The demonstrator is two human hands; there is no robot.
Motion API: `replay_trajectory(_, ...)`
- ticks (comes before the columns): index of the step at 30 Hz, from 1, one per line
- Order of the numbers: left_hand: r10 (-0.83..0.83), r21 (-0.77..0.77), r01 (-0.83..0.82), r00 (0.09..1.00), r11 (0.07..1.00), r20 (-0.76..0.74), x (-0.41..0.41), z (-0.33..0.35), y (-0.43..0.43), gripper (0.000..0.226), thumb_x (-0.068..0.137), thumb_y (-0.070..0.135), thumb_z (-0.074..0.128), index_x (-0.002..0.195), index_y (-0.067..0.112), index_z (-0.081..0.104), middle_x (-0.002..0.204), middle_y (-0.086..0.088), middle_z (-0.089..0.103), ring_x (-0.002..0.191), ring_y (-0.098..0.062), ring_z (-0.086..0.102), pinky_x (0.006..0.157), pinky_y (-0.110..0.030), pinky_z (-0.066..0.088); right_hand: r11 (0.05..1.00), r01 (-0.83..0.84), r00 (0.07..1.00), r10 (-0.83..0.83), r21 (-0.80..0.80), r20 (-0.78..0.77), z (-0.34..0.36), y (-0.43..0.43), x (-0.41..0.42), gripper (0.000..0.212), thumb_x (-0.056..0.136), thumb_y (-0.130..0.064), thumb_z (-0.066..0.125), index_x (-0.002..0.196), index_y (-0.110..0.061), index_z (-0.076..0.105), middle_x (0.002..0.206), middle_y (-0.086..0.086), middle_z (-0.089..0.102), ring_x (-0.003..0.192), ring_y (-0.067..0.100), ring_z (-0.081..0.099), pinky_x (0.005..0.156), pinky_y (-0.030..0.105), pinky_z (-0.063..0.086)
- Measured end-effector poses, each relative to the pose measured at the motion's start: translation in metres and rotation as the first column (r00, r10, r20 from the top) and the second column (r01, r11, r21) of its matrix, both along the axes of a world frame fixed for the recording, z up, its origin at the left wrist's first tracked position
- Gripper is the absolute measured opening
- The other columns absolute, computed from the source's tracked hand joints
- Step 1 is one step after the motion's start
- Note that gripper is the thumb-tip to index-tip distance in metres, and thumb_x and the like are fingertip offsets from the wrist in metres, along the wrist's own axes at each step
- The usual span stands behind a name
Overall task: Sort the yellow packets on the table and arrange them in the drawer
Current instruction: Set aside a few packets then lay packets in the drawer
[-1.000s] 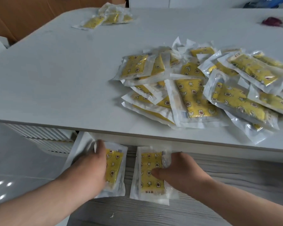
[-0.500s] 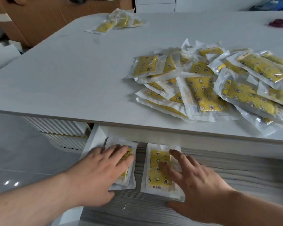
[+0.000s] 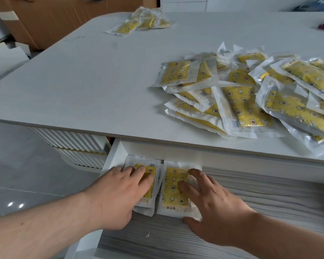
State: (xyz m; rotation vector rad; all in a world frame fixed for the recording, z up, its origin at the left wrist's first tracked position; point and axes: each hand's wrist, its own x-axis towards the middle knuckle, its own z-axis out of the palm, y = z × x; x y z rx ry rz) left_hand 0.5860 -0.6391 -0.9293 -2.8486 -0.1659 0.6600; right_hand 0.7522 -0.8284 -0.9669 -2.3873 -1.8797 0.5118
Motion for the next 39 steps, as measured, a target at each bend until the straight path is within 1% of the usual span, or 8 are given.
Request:
replay_trajectory(4, 0.011, -0.06, -0.012, 1.0, 0.998, -0.008, 0.003, 0.001, 0.0, 0.08, 0.089, 0.049, 0.052, 0.15, 0.02, 0.011, 0.16, -0.006, 0.012, 0.145, -0.028, 0.019, 0.119, -0.046, 0.021, 0.993, 0.02, 0.989, -0.036, 0.114, 0.145, 0.003, -0.002, 0.008, 0.076, 0.07, -0.08, 0.044, 0.13, -0.034, 0.052, 0.133, 0.002, 0.054, 0.1, 0.024, 0.063, 0.074, 0.038, 0.061)
replay_trajectory(7, -0.004, -0.113, 0.003, 1.0, 0.994, -0.006, 0.005, 0.003, 0.0, 0.072, 0.091, 0.047, 0.054, 0.148, 0.024, 0.016, 0.163, -0.001, 0.005, 0.151, -0.025, 0.005, 0.123, -0.044, 0.012, 0.994, -0.016, 0.979, -0.008, 0.111, 0.205, -0.002, -0.001, 0.013, 0.074, 0.071, -0.078, 0.046, 0.129, -0.035, 0.06, 0.135, 0.001, 0.058, 0.108, 0.024, 0.061, 0.086, 0.04, 0.057)
replay_trajectory(13, 0.0, -0.102, -0.001, 1.0, 0.995, -0.009, 0.016, 0.004, -0.005, 0.051, 0.087, 0.039, 0.051, 0.131, 0.018, 0.034, 0.146, -0.008, 0.03, 0.13, -0.029, 0.041, 0.1, -0.048, 0.045, 0.989, -0.015, 0.971, -0.02, 0.148, 0.237, -0.01, -0.002, 0.01, 0.075, 0.069, -0.078, 0.045, 0.129, -0.034, 0.055, 0.128, 0.002, 0.062, 0.112, 0.027, 0.064, 0.09, 0.041, 0.055)
replay_trajectory(18, -0.015, -0.113, 0.016, 1.0, 0.993, 0.004, 0.019, 0.0, -0.005, 0.059, 0.083, 0.052, 0.053, 0.129, 0.019, 0.034, 0.142, -0.006, 0.033, 0.128, -0.028, 0.041, 0.098, -0.047, 0.047, 0.987, -0.027, 0.971, -0.011, 0.159, 0.237, -0.012, -0.001, 0.01, 0.076, 0.069, -0.078, 0.045, 0.128, -0.032, 0.052, 0.129, 0.005, 0.061, 0.113, 0.029, 0.064, 0.09, 0.043, 0.055)
replay_trajectory(25, 0.019, -0.127, -0.01, 0.997, 0.992, 0.071, 0.02, -0.004, -0.005, 0.058, 0.088, 0.053, 0.051, 0.133, 0.02, 0.036, 0.15, -0.006, 0.03, 0.138, -0.027, 0.031, 0.11, -0.044, 0.036, 0.98, -0.038, 0.976, -0.005, 0.197, 0.216, -0.014, 0.0, 0.012, 0.073, 0.069, -0.076, 0.048, 0.125, -0.03, 0.053, 0.125, 0.006, 0.062, 0.108, 0.029, 0.065, 0.088, 0.044, 0.057)
replay_trajectory(29, 0.136, -0.228, -0.119, 0.989, 0.966, 0.059, 0.016, 0.002, -0.003, 0.076, 0.089, 0.063, 0.047, 0.149, 0.022, 0.022, 0.164, 0.002, 0.006, 0.151, -0.018, 0.007, 0.122, -0.035, 0.009, 0.978, -0.031, 0.981, -0.009, 0.206, 0.193, -0.012, -0.001, 0.014, 0.073, 0.071, -0.077, 0.047, 0.127, -0.031, 0.054, 0.127, 0.004, 0.061, 0.11, 0.027, 0.064, 0.088, 0.043, 0.057)
replay_trajectory(33, 0.077, -0.093, -0.061, 0.98, 0.994, 0.183, 0.012, 0.006, 0.006, 0.066, 0.086, 0.049, 0.062, 0.141, 0.017, 0.044, 0.154, -0.004, 0.036, 0.142, -0.023, 0.036, 0.119, -0.038, 0.009, 0.97, 0.054, 0.988, -0.086, 0.237, 0.126, -0.013, 0.005, 0.014, 0.072, 0.075, -0.072, 0.045, 0.125, -0.024, 0.062, 0.126, -0.002, 0.064, 0.109, 0.022, 0.064, 0.089, 0.04, 0.056)
replay_trajectory(39, 0.093, -0.11, -0.083, 0.991, 0.99, 0.094, 0.015, 0.001, 0.013, 0.07, 0.091, 0.056, 0.051, 0.151, 0.027, 0.028, 0.158, 0.01, 0.029, 0.145, -0.011, 0.027, 0.117, -0.033, -0.007, 0.968, 0.07, 0.988, -0.101, 0.242, 0.117, -0.015, 0.008, 0.015, 0.069, 0.072, -0.07, 0.045, 0.118, -0.024, 0.069, 0.118, -0.007, 0.069, 0.103, 0.019, 0.067, 0.083, 0.037, 0.058)
